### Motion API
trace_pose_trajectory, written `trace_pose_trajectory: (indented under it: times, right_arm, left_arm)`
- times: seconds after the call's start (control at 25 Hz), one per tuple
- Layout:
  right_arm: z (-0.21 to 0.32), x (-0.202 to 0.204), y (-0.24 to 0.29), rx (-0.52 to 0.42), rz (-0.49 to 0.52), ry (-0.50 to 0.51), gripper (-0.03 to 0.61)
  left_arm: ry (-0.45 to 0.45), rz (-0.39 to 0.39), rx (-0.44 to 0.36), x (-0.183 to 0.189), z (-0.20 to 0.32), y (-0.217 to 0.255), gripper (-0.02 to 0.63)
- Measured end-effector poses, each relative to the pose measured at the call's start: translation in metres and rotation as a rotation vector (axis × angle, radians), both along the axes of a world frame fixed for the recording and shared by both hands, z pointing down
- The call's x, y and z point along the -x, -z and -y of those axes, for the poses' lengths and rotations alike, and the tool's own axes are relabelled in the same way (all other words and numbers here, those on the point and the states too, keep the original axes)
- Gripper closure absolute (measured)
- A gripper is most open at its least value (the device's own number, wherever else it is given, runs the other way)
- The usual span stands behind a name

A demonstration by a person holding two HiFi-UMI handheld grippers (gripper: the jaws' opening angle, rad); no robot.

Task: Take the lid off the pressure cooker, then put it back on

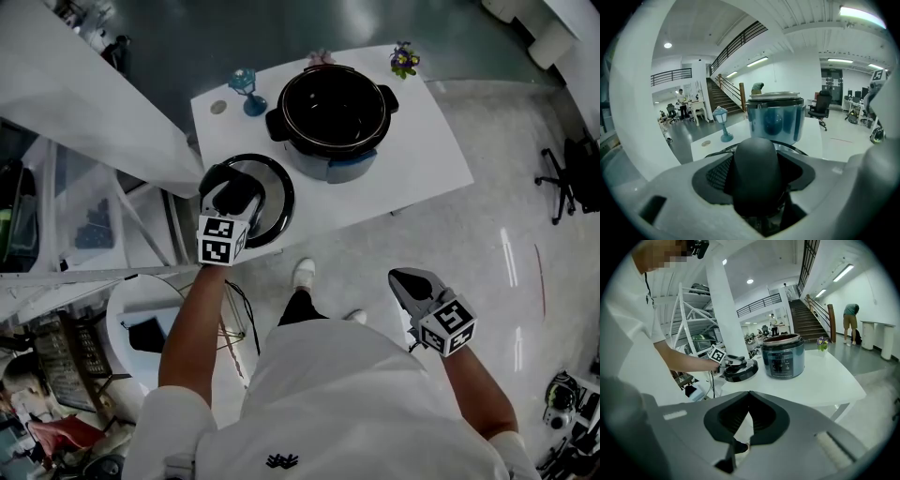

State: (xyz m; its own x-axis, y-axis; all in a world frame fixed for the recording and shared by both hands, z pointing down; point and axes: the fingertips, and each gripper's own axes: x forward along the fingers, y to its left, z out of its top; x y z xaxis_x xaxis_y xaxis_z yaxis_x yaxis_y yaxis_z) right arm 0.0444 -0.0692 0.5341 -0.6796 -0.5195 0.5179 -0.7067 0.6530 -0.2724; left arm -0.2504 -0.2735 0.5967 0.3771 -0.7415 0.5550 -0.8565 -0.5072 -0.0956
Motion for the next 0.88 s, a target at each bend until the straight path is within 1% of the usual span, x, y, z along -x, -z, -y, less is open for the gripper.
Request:
trace_pose_trajectory:
  times: [0.24, 0.56, 0.88]
  right_arm:
    - [-0.002, -0.002, 0.003, -0.013, 0.011, -0.001, 0.565]
    - [-0.007, -0.011, 0.003, -0.023, 0.026, -0.015, 0.565]
    - [-0.009, -0.021, 0.003, -0.033, 0.041, -0.032, 0.565]
  left_arm:
    - [-0.029, 0.019, -0.014, 0.007, -0.005, 0.034, 0.325]
    - [-0.087, 0.001, -0.011, 0.009, -0.010, 0.089, 0.325]
    - [-0.132, -0.026, -0.029, -0.003, -0.004, 0.147, 0.325]
